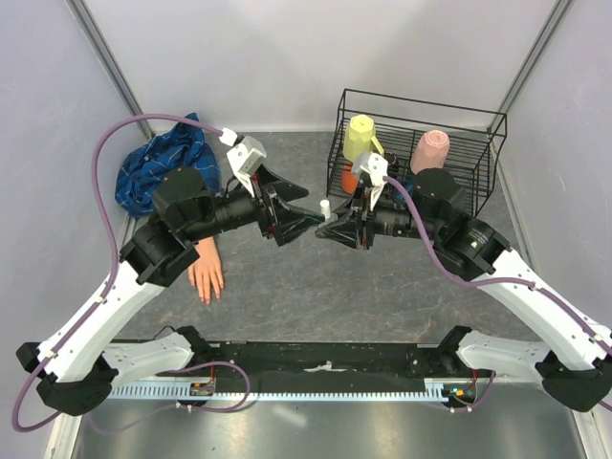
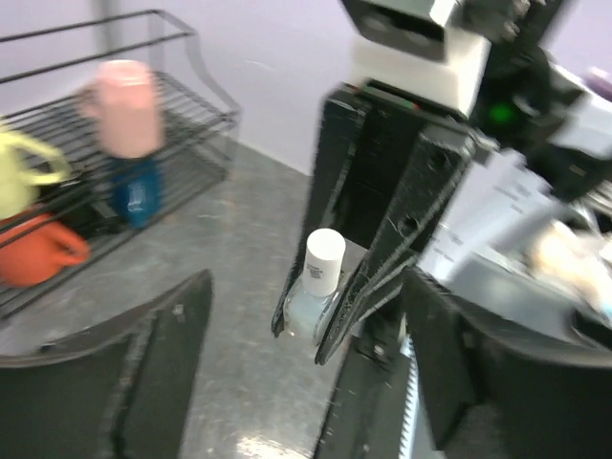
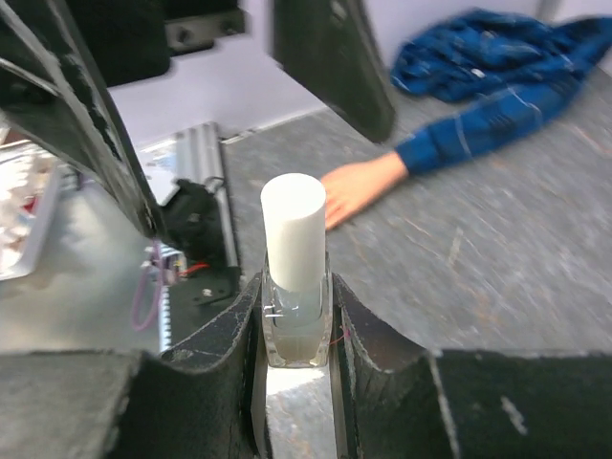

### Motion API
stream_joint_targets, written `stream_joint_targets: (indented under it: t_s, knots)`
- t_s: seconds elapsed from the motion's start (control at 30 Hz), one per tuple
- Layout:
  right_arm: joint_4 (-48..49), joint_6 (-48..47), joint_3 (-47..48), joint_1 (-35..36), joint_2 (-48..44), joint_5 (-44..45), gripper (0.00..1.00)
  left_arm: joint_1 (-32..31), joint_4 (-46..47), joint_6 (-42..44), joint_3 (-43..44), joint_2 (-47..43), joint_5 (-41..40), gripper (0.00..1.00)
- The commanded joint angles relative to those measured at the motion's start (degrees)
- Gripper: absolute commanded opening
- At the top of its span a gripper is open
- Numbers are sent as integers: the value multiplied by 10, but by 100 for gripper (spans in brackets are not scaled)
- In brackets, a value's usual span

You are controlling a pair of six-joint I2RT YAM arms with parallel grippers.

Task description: Paint the nails

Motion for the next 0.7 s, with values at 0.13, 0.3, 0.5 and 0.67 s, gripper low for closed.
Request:
stream_joint_targets:
  t_s: [0.13, 0.3, 0.5, 0.67]
  knots:
    - [-23, -13, 48, -2, 31, 99, 0, -1, 25, -57, 9, 9, -131, 64]
    - [-23, -13, 54, -1, 30, 105, 0, -5, 41, -71, 9, 29, -120, 54]
    - [-21, -6, 56, -2, 30, 100, 0, -12, 48, -78, 5, 42, -115, 52]
    - [-19, -4, 56, -1, 25, 102, 0, -13, 55, -78, 5, 47, -99, 31]
